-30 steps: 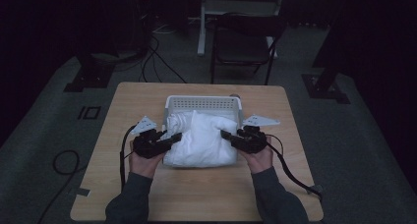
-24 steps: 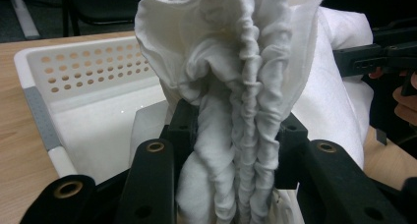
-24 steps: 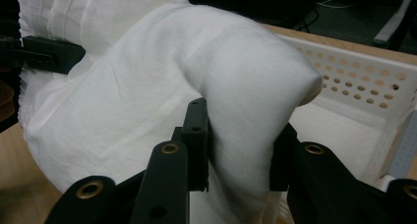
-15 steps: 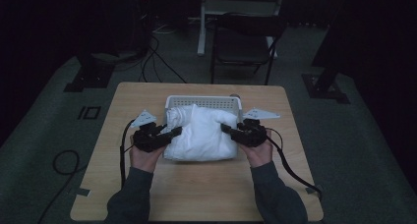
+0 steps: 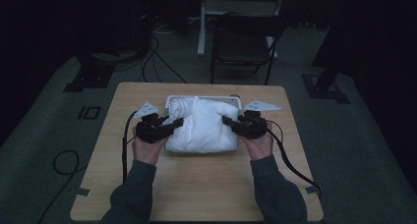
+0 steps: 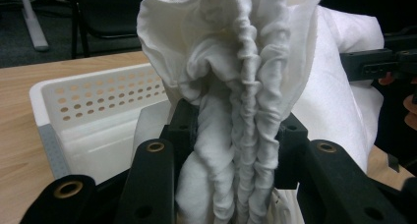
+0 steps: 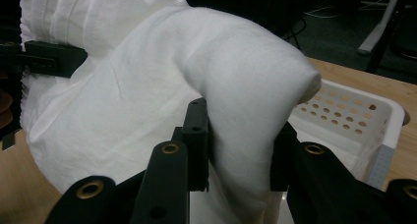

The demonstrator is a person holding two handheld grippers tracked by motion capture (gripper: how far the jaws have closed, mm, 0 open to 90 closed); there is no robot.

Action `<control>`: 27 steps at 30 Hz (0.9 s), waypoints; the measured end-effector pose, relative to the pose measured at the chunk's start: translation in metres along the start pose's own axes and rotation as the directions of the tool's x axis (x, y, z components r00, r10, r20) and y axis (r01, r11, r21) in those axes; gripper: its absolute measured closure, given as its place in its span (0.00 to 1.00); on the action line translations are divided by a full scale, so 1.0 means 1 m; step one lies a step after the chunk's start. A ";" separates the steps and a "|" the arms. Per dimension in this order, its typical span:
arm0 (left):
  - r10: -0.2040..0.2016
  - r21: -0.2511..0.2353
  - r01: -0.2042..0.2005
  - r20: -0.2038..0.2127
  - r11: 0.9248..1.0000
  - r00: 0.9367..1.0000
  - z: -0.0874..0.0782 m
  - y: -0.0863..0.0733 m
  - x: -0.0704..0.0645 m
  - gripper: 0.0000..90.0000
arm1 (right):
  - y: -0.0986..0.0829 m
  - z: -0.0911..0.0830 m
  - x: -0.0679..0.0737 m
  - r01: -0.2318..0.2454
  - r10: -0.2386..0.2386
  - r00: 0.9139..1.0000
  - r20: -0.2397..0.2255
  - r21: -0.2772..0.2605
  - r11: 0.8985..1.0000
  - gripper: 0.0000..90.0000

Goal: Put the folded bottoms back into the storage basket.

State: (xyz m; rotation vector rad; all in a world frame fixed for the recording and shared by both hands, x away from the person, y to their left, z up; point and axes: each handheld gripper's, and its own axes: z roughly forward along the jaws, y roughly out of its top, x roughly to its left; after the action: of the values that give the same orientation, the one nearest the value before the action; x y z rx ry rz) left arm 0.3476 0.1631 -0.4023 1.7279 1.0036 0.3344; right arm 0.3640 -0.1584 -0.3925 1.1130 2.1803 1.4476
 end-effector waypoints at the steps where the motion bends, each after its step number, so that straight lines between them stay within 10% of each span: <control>1: 0.005 0.002 -0.005 -0.004 1.000 1.000 0.001 0.001 0.001 0.69 | 0.001 0.001 -0.001 0.003 -0.003 1.000 0.004 0.000 1.000 0.78; 27: 0.003 -0.009 -0.003 -0.044 1.000 0.999 0.026 0.023 0.016 0.69 | 0.026 0.016 -0.017 0.002 -0.002 0.999 0.054 0.005 1.000 0.78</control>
State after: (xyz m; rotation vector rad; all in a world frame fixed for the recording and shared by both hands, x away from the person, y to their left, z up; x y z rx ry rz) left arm 0.3852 0.1562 -0.3961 1.7208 1.0304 0.3800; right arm 0.3967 -0.1554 -0.3796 1.1376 2.1487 1.3964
